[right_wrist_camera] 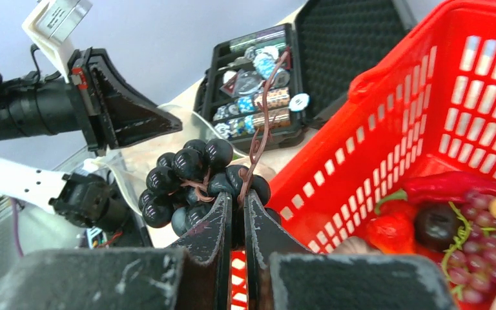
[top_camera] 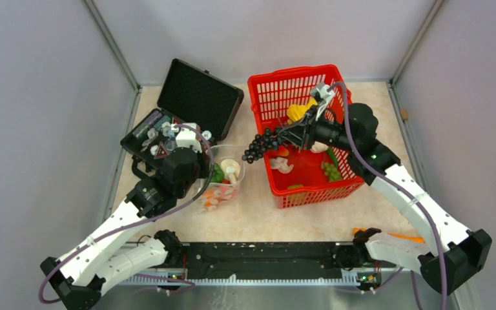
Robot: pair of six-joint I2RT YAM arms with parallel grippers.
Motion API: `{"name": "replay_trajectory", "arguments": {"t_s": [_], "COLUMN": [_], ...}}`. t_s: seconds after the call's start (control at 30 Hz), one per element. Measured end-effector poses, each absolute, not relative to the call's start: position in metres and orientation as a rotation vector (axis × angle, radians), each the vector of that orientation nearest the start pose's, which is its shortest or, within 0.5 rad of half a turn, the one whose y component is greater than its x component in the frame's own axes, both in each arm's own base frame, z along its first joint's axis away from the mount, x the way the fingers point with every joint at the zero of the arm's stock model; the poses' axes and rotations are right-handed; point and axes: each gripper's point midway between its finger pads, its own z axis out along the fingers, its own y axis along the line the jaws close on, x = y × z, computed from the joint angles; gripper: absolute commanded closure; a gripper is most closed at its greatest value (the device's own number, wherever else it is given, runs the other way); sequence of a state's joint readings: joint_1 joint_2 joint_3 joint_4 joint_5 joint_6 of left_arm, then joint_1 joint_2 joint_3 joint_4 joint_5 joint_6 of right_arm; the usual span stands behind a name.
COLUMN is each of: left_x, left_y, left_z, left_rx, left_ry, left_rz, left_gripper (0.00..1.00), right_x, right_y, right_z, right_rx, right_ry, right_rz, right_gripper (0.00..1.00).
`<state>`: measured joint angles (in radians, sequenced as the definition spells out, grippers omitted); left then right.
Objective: Place the food in the zip-top bag and seal the zipper
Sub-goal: Place the fake fruit in the zipper food storage bag.
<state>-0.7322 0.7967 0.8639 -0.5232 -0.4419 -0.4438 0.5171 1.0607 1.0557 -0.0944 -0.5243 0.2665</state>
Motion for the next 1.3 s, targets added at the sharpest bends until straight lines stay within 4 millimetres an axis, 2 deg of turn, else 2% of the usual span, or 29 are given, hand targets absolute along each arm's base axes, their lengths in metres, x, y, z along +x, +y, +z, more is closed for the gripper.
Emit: {"name": "replay_trajectory", "arguments": {"t_s": [0.23,0.43,0.57,0.67,0.73,0.87,0.97,1.2,1.3], "left_x": [0.244,0.244,0.244,0.244,0.244,0.244,0.244,0.244,0.244], "left_y": [-0.140,-0.141,-0.141,-0.140,-0.140,-0.140,-0.140,-0.140,-0.139], "left_z": [0.239,0.239,0.239,0.239,0.239,0.240,0.240,0.240,0.240], "left_rx": [0.010,0.013,0.014,0.012,0.010,0.010,0.009,0.008,0.005], "left_ry": [1.994,1.995,1.996,1.995,1.994,1.993,1.993,1.993,1.992], "left_rz": [-0.314,-0.318,-0.321,-0.320,-0.320,-0.321,-0.321,-0.319,-0.318], "left_gripper": [0.99,0.99,0.99,0.99,0.99,0.99,0.99,0.99,0.99], "right_x": [0.250,0.246,0.251,0.257,0.256,0.253,0.245,0.223,0.208], "right_y": [0.289,0.328,0.356,0.379,0.390,0.403,0.407,0.418,0.412], "right_z": [0.327,0.333,0.332,0.323,0.308,0.279,0.266,0.269,0.274], "right_rx": [-0.701,-0.769,-0.809,-0.859,-0.900,-0.971,-1.021,-1.129,-1.160], "right_ry": [1.672,1.649,1.655,1.682,1.715,1.782,1.812,1.732,1.674], "right_rz": [1.096,1.134,1.109,1.074,1.063,1.051,1.060,1.120,1.155], "right_gripper": [1.00,1.00,1.00,1.00,1.00,1.00,1.00,1.00,1.00]}}
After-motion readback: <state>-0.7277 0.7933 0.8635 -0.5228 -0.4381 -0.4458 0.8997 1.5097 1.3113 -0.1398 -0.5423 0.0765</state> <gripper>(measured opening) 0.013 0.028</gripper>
